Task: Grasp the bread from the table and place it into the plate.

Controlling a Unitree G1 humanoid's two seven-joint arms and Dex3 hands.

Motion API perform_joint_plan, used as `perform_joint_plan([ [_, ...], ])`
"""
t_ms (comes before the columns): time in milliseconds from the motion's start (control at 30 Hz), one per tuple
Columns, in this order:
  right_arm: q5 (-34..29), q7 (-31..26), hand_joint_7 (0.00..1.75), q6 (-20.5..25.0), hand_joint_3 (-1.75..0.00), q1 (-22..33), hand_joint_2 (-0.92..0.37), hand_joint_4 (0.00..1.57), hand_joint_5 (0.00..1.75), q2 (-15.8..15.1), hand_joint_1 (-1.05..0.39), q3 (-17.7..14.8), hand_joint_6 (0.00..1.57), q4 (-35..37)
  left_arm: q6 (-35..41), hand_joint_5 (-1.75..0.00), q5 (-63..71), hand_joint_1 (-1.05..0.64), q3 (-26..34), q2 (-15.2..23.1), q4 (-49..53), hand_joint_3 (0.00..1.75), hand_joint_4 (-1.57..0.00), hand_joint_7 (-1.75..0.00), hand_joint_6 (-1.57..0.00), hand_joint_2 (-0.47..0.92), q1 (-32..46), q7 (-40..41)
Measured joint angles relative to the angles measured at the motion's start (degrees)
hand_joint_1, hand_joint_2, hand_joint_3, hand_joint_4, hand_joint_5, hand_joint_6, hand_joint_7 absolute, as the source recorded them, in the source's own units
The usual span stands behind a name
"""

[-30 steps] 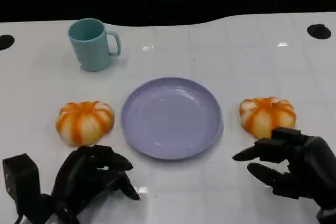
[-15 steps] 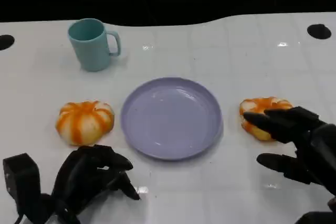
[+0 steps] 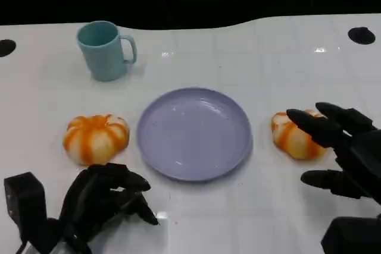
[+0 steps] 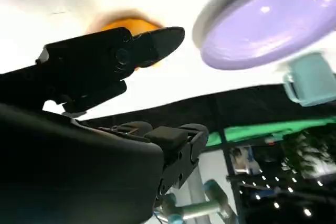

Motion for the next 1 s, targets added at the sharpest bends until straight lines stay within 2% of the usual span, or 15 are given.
perform_joint_plan([
  [200,-4.1,0.8,0.00,4.1,0.00,-4.5,-0.84,0.01,0.24,-0.5,-0.57,2.1,0.21,2.1,-0.3,-0.59,0.0,-1.05,0.2,0.0,0.7,0.00,-1.57,-0.21,-1.57,0.71,-0.3,0.0],
  [600,-8.9,-2.4,0.01,7.4,0.00,-15.4,-0.83,0.01,0.33,-0.3,-0.56,9.0,0.23,17.4,-0.9,-0.59,0.0,-1.05,0.3,-0.1,1.0,0.00,-1.57,-0.21,-1.57,0.72,-0.7,0.0],
  [1000,-10.6,-6.4,0.00,9.1,0.00,-23.3,-0.80,0.03,0.35,3.1,-0.49,16.2,0.25,33.4,-1.1,-0.59,0.0,-1.05,0.2,-0.2,0.8,0.00,-1.57,-0.21,-1.57,0.72,-0.6,0.0],
])
